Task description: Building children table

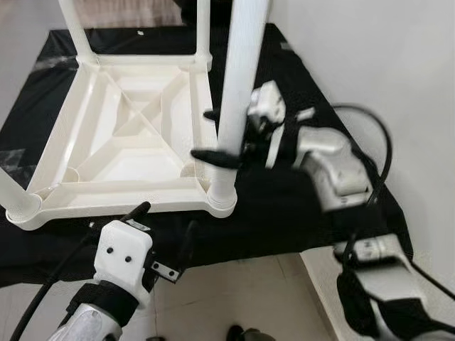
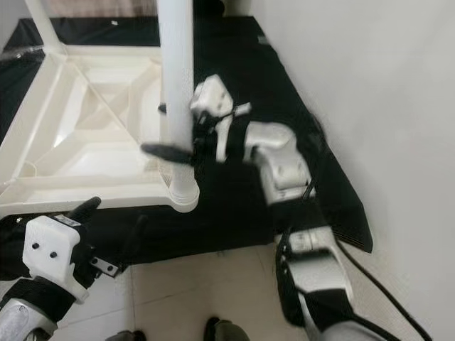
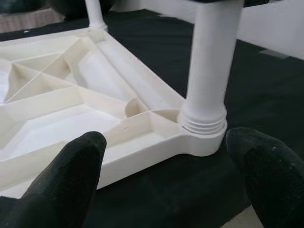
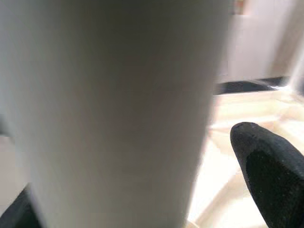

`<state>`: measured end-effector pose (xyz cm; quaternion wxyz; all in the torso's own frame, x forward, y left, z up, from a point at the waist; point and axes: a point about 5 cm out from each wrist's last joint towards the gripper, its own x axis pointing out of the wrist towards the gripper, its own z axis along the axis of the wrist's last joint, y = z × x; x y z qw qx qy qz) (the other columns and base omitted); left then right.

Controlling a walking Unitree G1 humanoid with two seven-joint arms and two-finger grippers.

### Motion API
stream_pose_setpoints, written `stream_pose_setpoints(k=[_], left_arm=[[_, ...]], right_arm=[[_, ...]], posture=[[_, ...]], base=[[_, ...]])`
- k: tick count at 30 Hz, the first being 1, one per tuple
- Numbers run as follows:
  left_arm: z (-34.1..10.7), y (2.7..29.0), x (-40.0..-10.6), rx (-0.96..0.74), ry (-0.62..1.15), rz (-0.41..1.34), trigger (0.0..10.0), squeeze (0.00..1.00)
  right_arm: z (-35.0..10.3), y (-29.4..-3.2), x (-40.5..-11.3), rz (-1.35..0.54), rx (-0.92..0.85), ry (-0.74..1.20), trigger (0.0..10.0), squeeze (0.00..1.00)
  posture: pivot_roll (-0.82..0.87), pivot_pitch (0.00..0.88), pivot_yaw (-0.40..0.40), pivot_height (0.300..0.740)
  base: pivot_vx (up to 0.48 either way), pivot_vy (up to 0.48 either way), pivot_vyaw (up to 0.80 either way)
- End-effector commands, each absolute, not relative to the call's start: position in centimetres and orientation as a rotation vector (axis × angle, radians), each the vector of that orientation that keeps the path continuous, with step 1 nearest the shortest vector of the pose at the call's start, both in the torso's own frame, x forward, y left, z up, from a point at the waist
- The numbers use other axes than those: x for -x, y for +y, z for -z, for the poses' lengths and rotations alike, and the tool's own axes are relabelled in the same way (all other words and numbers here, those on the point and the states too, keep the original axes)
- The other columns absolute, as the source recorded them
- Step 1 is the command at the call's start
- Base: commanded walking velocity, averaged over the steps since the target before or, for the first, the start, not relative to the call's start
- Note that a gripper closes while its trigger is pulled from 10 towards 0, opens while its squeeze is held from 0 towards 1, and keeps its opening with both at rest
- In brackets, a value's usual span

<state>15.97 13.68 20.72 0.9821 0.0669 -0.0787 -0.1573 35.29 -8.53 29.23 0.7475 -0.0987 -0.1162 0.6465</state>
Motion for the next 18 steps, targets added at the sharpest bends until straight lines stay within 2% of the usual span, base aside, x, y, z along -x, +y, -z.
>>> stream_pose_setpoints(k=[1, 2, 3, 4, 5, 6, 18], left_arm=[[-20.7, 13.6, -15.6, -0.130, -0.147, 0.317, 10.0, 0.00], [-20.7, 13.6, -15.4, -0.130, -0.141, 0.314, 10.0, 0.00], [-20.7, 13.7, -15.3, -0.130, -0.136, 0.311, 10.0, 0.00], [-20.7, 13.7, -15.3, -0.130, -0.136, 0.311, 10.0, 0.00], [-20.6, 13.7, -15.2, -0.130, -0.129, 0.309, 10.0, 0.00], [-20.5, 13.7, -15.0, -0.129, -0.125, 0.306, 10.0, 0.00], [-20.4, 13.7, -14.9, -0.127, -0.117, 0.303, 10.0, 0.00]], right_arm=[[-29.4, -8.9, -35.4, -1.430, 0.202, -0.273, 10.0, 0.00], [-29.9, -9.0, -35.6, -1.475, 0.169, -0.279, 10.0, 0.00], [-30.2, -9.1, -35.8, -1.517, 0.138, -0.280, 9.0, 0.00], [-30.2, -9.1, -35.8, -1.517, 0.138, -0.280, 9.0, 0.00], [-30.5, -9.2, -35.9, -1.554, 0.113, -0.278, 1.8, 0.00], [-30.6, -9.3, -36.0, -1.588, 0.094, -0.271, 0.0, 0.00], [-30.4, -9.7, -36.4, -1.682, 0.107, -0.257, 0.0, 0.00]], posture=[[0.15, 0.238, -0.125, 0.740], [0.16, 0.253, -0.129, 0.740], [0.16, 0.253, -0.129, 0.740], [0.16, 0.253, -0.129, 0.740], [0.16, 0.258, -0.130, 0.740], [0.16, 0.264, -0.132, 0.740], [0.16, 0.264, -0.131, 0.740]], base=[[0.000, 0.000, 0.00], [0.000, 0.000, 0.00], [0.000, 0.000, 0.00], [0.000, 0.000, 0.00], [0.000, 0.000, 0.00], [0.000, 0.000, 0.00], [0.000, 0.000, 0.00]])
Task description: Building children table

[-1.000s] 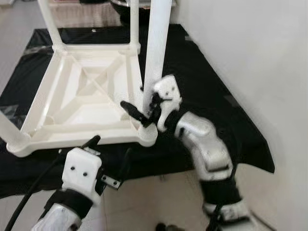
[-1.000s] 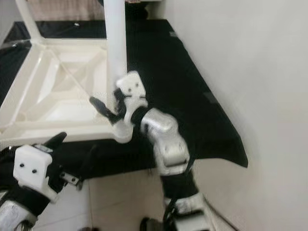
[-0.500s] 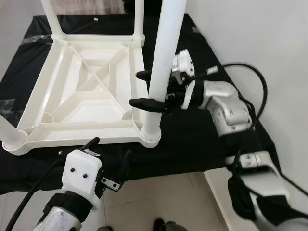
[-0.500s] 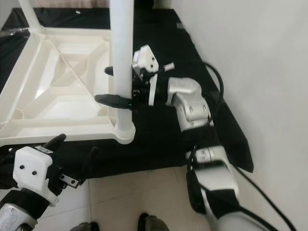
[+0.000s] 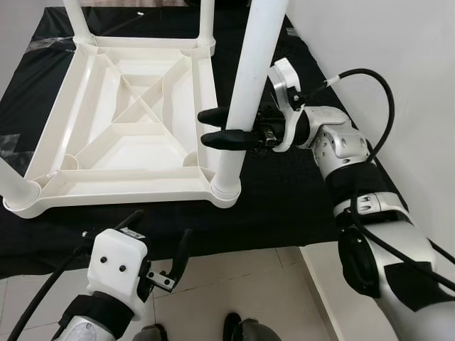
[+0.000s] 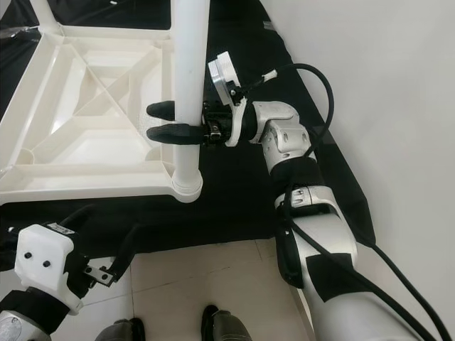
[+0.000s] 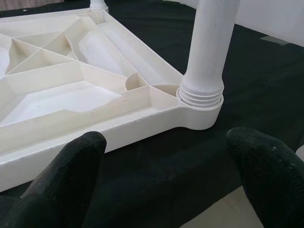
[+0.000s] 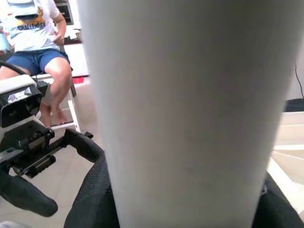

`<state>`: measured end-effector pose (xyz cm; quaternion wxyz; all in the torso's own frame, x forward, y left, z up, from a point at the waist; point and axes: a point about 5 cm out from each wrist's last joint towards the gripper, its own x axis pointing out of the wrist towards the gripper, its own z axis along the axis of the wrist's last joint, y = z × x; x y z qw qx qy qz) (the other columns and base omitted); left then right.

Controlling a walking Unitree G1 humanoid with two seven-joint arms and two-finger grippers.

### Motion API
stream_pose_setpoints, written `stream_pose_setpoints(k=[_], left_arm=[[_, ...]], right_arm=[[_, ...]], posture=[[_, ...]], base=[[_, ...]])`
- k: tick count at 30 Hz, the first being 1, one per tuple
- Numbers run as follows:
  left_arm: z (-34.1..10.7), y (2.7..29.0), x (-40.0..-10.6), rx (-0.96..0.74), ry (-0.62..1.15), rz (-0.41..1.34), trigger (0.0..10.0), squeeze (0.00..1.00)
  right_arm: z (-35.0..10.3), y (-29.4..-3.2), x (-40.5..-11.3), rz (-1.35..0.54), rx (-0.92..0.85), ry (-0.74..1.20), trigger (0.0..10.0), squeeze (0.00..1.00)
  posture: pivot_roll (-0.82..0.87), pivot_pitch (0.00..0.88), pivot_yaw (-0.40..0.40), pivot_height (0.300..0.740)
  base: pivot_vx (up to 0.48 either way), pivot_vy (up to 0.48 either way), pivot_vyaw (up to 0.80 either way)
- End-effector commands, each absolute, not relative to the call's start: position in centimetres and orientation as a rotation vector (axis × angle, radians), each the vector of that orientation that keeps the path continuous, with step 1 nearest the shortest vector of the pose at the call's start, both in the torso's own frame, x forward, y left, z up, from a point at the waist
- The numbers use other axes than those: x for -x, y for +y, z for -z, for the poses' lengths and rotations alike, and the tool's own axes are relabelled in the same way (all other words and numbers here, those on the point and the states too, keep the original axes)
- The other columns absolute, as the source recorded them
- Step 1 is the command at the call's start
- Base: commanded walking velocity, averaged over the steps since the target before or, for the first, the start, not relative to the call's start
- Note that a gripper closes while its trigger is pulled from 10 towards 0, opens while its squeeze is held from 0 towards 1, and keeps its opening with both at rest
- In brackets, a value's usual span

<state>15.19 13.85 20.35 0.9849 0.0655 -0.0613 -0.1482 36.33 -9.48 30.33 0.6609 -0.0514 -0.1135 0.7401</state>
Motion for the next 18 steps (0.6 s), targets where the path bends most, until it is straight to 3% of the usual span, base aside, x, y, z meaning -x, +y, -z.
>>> stream_pose_setpoints(k=[1, 5, 6, 9, 12, 14, 18], left_arm=[[-20.4, 13.7, -14.9, -0.126, -0.117, 0.303, 10.0, 0.00], [-20.4, 13.7, -15.0, -0.126, -0.117, 0.302, 10.0, 0.00], [-20.4, 13.7, -15.0, -0.124, -0.118, 0.302, 10.0, 0.00], [-20.3, 13.7, -15.2, -0.120, -0.117, 0.304, 10.0, 0.00], [-20.4, 13.7, -15.4, -0.120, -0.121, 0.308, 10.0, 0.00], [-20.4, 13.7, -15.6, -0.124, -0.128, 0.312, 10.0, 0.00], [-20.4, 13.9, -16.0, -0.140, -0.135, 0.309, 10.0, 0.00]], right_arm=[[-30.1, -9.9, -36.4, -1.650, 0.139, -0.258, 0.0, 0.00], [-29.5, -10.1, -36.6, -1.565, 0.198, -0.264, 0.0, 0.00], [-28.8, -9.9, -36.9, -1.419, 0.198, -0.237, 0.0, 0.00], [-23.9, -8.9, -37.0, -0.649, 0.248, -0.112, 0.0, 0.00], [-21.5, -7.5, -34.5, -0.505, 0.204, -0.065, 0.0, 0.00], [-21.1, -5.6, -33.2, -0.548, 0.161, -0.063, 0.0, 0.00], [-21.9, -3.5, -33.5, -0.605, 0.130, -0.094, 0.0, 0.00]], posture=[[0.15, 0.257, -0.131, 0.740], [0.13, 0.251, -0.135, 0.740], [0.13, 0.248, -0.138, 0.740], [0.13, 0.237, -0.113, 0.740], [0.13, 0.232, -0.112, 0.740], [0.13, 0.213, -0.107, 0.740], [0.13, 0.192, -0.105, 0.740]], base=[[0.000, 0.000, 0.00], [0.000, 0.000, 0.00], [0.000, 0.000, 0.00], [0.000, 0.000, 0.00], [0.000, 0.000, 0.00], [0.000, 0.000, 0.00], [0.000, 0.000, 0.00]])
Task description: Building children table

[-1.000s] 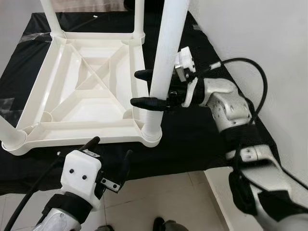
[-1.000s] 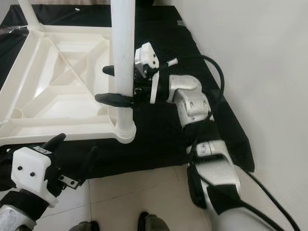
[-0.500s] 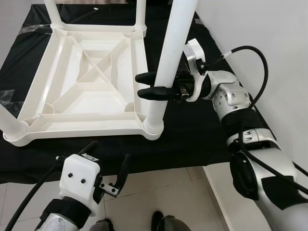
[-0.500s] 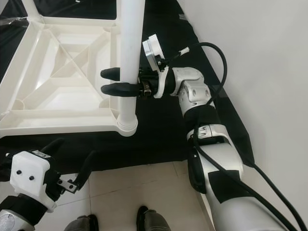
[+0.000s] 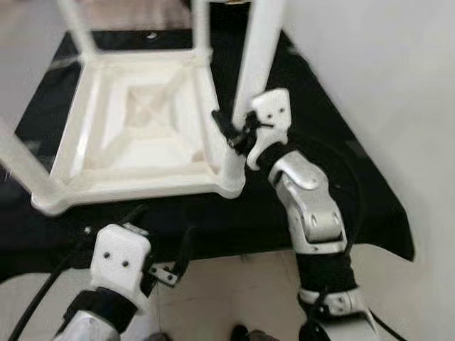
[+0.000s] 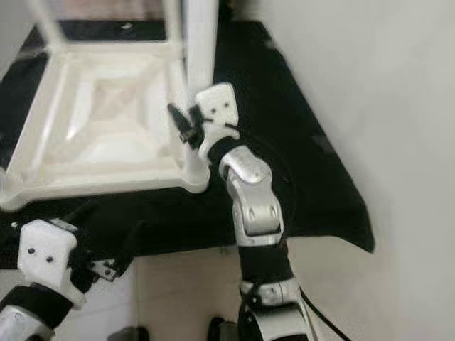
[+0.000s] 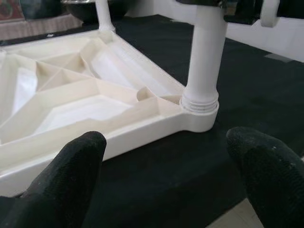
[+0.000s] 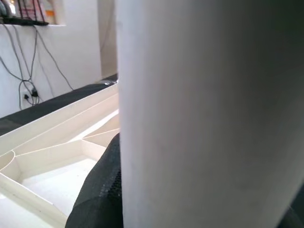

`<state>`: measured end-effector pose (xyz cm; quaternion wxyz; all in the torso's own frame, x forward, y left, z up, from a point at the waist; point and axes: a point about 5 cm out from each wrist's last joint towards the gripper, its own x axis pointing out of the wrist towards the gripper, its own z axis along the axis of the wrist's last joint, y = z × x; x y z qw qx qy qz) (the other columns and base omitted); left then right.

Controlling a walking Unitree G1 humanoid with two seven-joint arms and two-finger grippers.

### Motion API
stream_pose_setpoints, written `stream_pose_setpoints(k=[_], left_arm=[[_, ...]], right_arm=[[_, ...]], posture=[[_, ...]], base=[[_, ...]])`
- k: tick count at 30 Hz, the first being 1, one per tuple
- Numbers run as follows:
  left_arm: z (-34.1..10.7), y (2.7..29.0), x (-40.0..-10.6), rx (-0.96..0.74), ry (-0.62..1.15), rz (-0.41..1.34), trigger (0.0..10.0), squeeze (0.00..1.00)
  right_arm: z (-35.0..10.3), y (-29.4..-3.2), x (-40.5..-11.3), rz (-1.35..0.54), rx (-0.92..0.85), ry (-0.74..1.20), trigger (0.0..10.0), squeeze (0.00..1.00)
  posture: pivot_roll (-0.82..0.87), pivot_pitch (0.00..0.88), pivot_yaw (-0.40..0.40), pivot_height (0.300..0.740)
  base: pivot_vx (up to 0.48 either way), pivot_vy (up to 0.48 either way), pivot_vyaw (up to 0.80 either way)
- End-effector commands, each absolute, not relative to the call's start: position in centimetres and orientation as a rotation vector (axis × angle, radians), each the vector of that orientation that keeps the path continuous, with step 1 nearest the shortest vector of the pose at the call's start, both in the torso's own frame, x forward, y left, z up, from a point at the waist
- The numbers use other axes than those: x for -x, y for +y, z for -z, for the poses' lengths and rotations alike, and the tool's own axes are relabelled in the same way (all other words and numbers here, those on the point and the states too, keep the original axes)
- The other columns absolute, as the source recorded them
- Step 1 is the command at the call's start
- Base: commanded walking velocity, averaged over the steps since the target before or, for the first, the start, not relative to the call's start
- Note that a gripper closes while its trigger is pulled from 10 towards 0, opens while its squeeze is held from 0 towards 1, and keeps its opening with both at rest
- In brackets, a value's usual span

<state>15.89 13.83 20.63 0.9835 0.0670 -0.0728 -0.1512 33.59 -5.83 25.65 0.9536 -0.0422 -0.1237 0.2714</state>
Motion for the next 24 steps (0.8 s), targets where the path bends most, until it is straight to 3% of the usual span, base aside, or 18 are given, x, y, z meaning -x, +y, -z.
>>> stream_pose_setpoints(k=[1, 2, 3, 4, 8, 9, 10, 16, 19, 20, 21, 22, 23, 24], left_arm=[[-20.4, 13.9, -16.1, -0.142, -0.137, 0.307, 10.0, 0.00], [-20.4, 14.0, -16.2, -0.144, -0.138, 0.306, 10.0, 0.00], [-20.5, 13.9, -16.2, -0.144, -0.143, 0.306, 10.0, 0.00], [-20.6, 14.0, -16.3, -0.147, -0.148, 0.308, 10.0, 0.00], [-20.6, 14.1, -16.4, -0.152, -0.149, 0.306, 10.0, 0.00], [-20.6, 14.1, -16.4, -0.151, -0.149, 0.305, 10.0, 0.00], [-20.6, 14.1, -16.4, -0.152, -0.149, 0.305, 10.0, 0.00], [-20.7, 14.1, -16.4, -0.150, -0.148, 0.304, 10.0, 0.00], [-20.7, 14.1, -16.3, -0.149, -0.147, 0.301, 10.0, 0.00], [-20.7, 14.1, -16.2, -0.149, -0.145, 0.297, 10.0, 0.00], [-20.7, 14.1, -16.2, -0.149, -0.145, 0.297, 10.0, 0.00], [-20.7, 14.1, -16.1, -0.148, -0.144, 0.295, 10.0, 0.00], [-20.7, 14.1, -16.0, -0.148, -0.142, 0.294, 10.0, 0.00], [-20.7, 14.1, -15.9, -0.149, -0.140, 0.293, 10.0, 0.00]], right_arm=[[-22.2, -2.9, -33.5, -0.610, 0.124, -0.104, 0.0, 0.00], [-22.4, -2.6, -33.4, -0.611, 0.120, -0.109, 0.0, 0.00], [-22.8, -2.2, -33.5, -0.615, 0.105, -0.119, 2.9, 0.00], [-23.6, -1.8, -33.4, -0.608, 0.099, -0.135, 10.0, 0.00], [-25.0, -0.9, -32.6, -0.688, 0.015, -0.169, 10.0, 0.00], [-25.3, -0.6, -32.3, -0.751, 0.015, -0.182, 10.0, 0.97], [-25.8, -0.3, -31.9, -0.834, 0.004, -0.209, 10.0, 1.00], [-27.8, -0.7, -31.6, -1.061, -0.034, -0.331, 10.0, 1.00], [-28.6, -1.6, -31.8, -1.214, 0.032, -0.382, 10.0, 1.00], [-28.5, -2.5, -32.6, -1.289, 0.153, -0.389, 10.0, 0.48], [-28.5, -2.5, -32.6, -1.289, 0.153, -0.389, 10.0, 0.48], [-28.4, -3.1, -33.1, -1.350, 0.232, -0.375, 10.0, 0.18], [-28.5, -3.4, -33.3, -1.386, 0.266, -0.365, 10.0, 0.00], [-28.6, -3.7, -33.5, -1.408, 0.287, -0.359, 10.0, 0.00]], posture=[[0.13, 0.192, -0.105, 0.740], [0.13, 0.192, -0.105, 0.740], [0.13, 0.187, -0.106, 0.740], [0.13, 0.184, -0.106, 0.740], [0.13, 0.186, -0.102, 0.740], [0.13, 0.190, -0.101, 0.740], [0.13, 0.193, -0.103, 0.740], [0.13, 0.204, -0.109, 0.740], [0.14, 0.212, -0.114, 0.740], [0.14, 0.219, -0.115, 0.740], [0.14, 0.219, -0.115, 0.740], [0.15, 0.225, -0.117, 0.740], [0.16, 0.235, -0.122, 0.740], [0.16, 0.235, -0.122, 0.740]], base=[[0.000, 0.000, 0.00], [0.000, 0.000, 0.00], [0.000, 0.000, 0.00], [0.000, 0.000, 0.00], [0.000, 0.000, 0.00], [0.000, 0.000, 0.00], [0.000, 0.000, 0.00], [0.000, 0.000, 0.00], [0.000, 0.000, 0.00], [0.000, 0.000, 0.00], [0.000, 0.000, 0.00], [0.000, 0.000, 0.00], [0.000, 0.000, 0.00], [0.000, 0.000, 0.00]])
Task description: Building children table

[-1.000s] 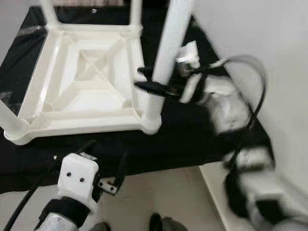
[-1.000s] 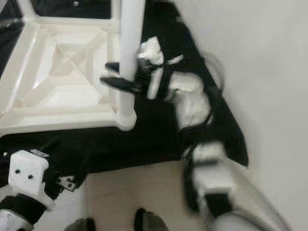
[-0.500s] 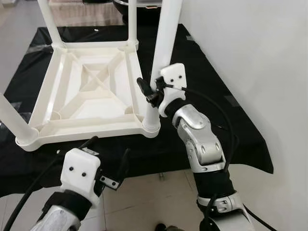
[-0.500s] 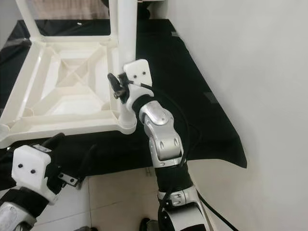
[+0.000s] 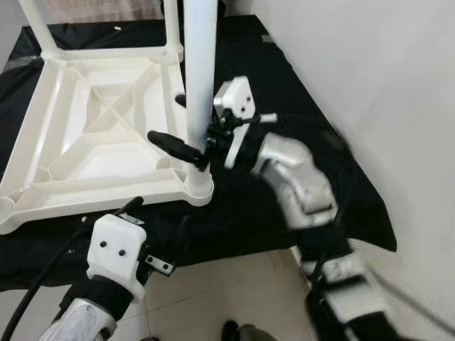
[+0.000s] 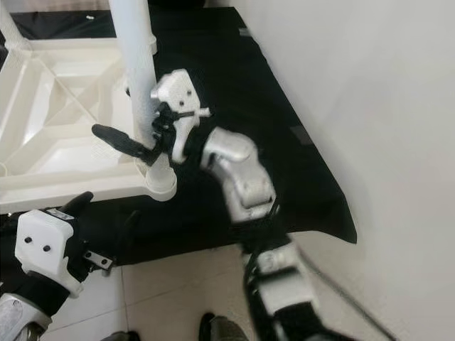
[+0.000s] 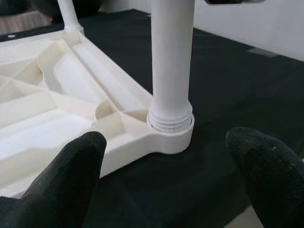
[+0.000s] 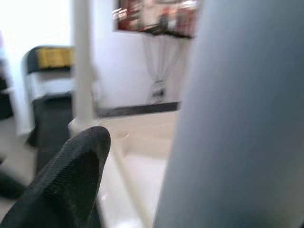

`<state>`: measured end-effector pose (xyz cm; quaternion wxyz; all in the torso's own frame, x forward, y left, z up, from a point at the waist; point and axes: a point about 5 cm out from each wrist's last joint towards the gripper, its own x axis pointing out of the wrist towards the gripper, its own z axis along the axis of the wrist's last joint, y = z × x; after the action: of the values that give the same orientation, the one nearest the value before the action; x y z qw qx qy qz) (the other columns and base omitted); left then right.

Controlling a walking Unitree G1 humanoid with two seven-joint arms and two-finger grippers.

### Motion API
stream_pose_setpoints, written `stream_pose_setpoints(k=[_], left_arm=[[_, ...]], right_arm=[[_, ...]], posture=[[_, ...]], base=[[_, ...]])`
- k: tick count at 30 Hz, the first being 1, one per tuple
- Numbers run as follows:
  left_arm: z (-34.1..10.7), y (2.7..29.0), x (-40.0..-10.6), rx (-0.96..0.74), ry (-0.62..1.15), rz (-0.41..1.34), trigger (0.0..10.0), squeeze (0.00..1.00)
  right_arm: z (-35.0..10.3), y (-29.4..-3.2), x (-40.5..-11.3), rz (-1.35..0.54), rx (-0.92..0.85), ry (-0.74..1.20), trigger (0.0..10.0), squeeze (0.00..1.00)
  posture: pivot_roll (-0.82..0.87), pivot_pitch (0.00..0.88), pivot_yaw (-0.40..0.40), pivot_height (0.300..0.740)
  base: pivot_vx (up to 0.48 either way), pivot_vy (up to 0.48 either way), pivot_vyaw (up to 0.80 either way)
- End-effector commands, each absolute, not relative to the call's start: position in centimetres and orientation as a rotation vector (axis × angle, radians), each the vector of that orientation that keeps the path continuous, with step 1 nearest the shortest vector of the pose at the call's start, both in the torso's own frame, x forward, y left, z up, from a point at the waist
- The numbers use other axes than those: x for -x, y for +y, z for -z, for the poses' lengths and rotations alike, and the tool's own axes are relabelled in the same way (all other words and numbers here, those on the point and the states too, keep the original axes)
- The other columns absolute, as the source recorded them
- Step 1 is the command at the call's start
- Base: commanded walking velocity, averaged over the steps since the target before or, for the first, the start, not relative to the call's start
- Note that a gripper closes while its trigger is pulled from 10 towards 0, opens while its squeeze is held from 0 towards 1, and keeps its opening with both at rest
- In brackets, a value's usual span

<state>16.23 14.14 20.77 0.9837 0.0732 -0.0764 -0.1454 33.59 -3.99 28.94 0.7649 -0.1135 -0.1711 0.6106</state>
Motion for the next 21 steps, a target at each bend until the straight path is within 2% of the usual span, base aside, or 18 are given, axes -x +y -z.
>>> stream_pose_setpoints(k=[1, 5, 11, 12, 14, 16, 17, 21], left_arm=[[-20.7, 14.1, -15.9, -0.149, -0.139, 0.292, 10.0, 0.00], [-20.7, 14.2, -15.4, -0.147, -0.127, 0.279, 10.0, 0.00], [-20.6, 14.6, -15.1, -0.152, -0.117, 0.249, 10.0, 0.00], [-20.5, 14.7, -15.1, -0.153, -0.114, 0.245, 10.0, 0.00], [-20.4, 14.8, -14.9, -0.154, -0.112, 0.239, 10.0, 0.00], [-20.4, 14.8, -14.9, -0.154, -0.112, 0.238, 10.0, 0.00], [-20.4, 14.9, -14.9, -0.155, -0.113, 0.233, 10.0, 0.00], [-20.4, 14.9, -14.8, -0.155, -0.114, 0.229, 10.0, 0.00]], right_arm=[[-28.6, -3.8, -33.6, -1.420, 0.298, -0.356, 10.0, 0.00], [-30.3, -4.9, -34.3, -1.526, 0.287, -0.351, 10.0, 0.00], [-31.8, -5.1, -35.7, -1.539, 0.316, -0.357, 10.0, 0.00], [-31.9, -5.1, -35.8, -1.562, 0.309, -0.353, 9.2, 0.00], [-31.9, -5.1, -35.7, -1.615, 0.293, -0.347, 4.6, 0.00], [-31.9, -5.1, -35.7, -1.632, 0.289, -0.346, 4.6, 0.00], [-31.8, -5.2, -35.9, -1.657, 0.279, -0.336, 0.0, 0.00], [-31.7, -5.2, -36.1, -1.674, 0.290, -0.326, 0.0, 0.00]], posture=[[0.16, 0.235, -0.122, 0.740], [0.17, 0.257, -0.130, 0.740], [0.18, 0.278, -0.138, 0.740], [0.19, 0.283, -0.142, 0.740], [0.19, 0.290, -0.148, 0.740], [0.19, 0.290, -0.148, 0.740], [0.19, 0.291, -0.149, 0.740], [0.19, 0.297, -0.154, 0.740]], base=[[0.000, 0.000, 0.00], [0.000, 0.000, 0.00], [0.000, 0.000, 0.00], [0.000, 0.000, 0.00], [0.000, 0.000, 0.00], [0.000, 0.000, 0.00], [0.000, 0.000, 0.00], [0.000, 0.000, 0.00]])
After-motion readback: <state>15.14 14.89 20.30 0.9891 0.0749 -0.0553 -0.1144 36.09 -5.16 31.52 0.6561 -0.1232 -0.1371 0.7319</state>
